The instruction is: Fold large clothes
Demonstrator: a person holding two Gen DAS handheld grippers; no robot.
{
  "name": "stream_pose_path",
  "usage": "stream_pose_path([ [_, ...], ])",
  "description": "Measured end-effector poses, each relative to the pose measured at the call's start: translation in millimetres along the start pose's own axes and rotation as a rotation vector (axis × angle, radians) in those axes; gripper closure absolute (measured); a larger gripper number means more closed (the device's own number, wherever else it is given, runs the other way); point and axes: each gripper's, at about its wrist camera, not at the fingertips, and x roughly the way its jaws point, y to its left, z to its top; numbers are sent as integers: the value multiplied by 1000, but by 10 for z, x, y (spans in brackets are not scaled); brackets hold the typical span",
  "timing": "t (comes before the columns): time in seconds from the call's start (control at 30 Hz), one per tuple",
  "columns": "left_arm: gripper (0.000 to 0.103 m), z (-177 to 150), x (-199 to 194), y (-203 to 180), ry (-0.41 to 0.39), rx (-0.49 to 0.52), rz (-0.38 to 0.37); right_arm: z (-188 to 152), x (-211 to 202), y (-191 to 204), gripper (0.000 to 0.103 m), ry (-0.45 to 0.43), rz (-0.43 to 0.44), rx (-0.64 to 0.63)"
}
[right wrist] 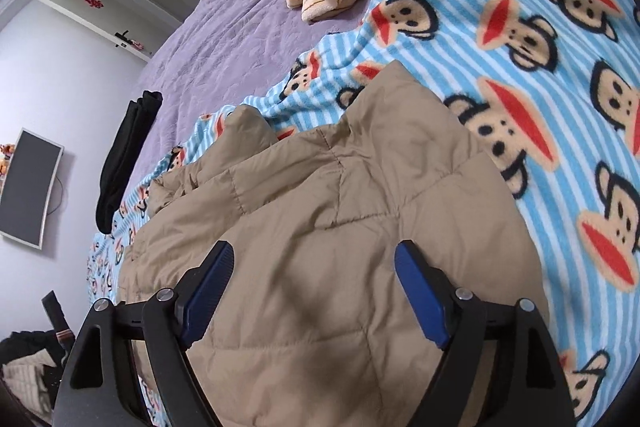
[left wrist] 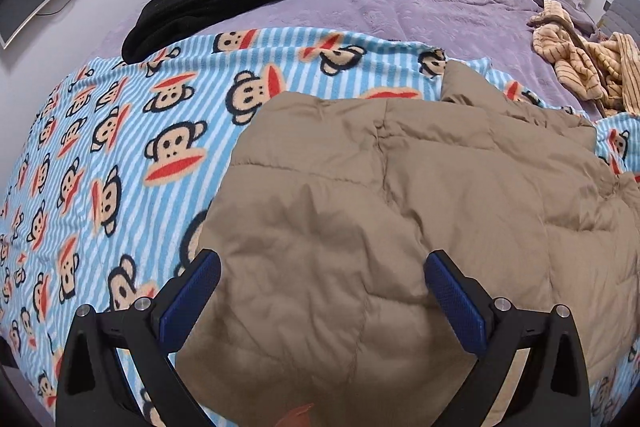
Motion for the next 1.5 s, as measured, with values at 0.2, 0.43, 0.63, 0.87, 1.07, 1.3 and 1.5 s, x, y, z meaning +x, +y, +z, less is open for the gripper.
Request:
stream_pose_path([
  [0.2, 0, -333, -206, -89, 40, -2, -16, -351, -211, -56, 0, 26, 62, 46],
  [0.43, 1, -695, -390, -143, 89, -39, 2, -713, -437, -196, 0, 103, 103, 83],
  [0.63, 1, -962, -471, -129, 140, -100, -62, -937, -498, -369, 0, 164, 142, 115],
  [0.87, 1, -1206, -357, -49, 179, -183, -184, -1264, -443, -553, 0, 214, 177, 187],
  [1.07, 1, -1313, -261, 211, 192, -303, -287, -1545, -319, -684, 0, 239, 194, 283],
  [1.3, 1, -1271, -52, 622, 167, -461, -443, -1640, -280, -678, 0, 193, 246, 367],
  [1.5, 1, -1082, 277, 510, 180, -484, -529, -1554, -103, -723, 0, 136, 337, 469],
])
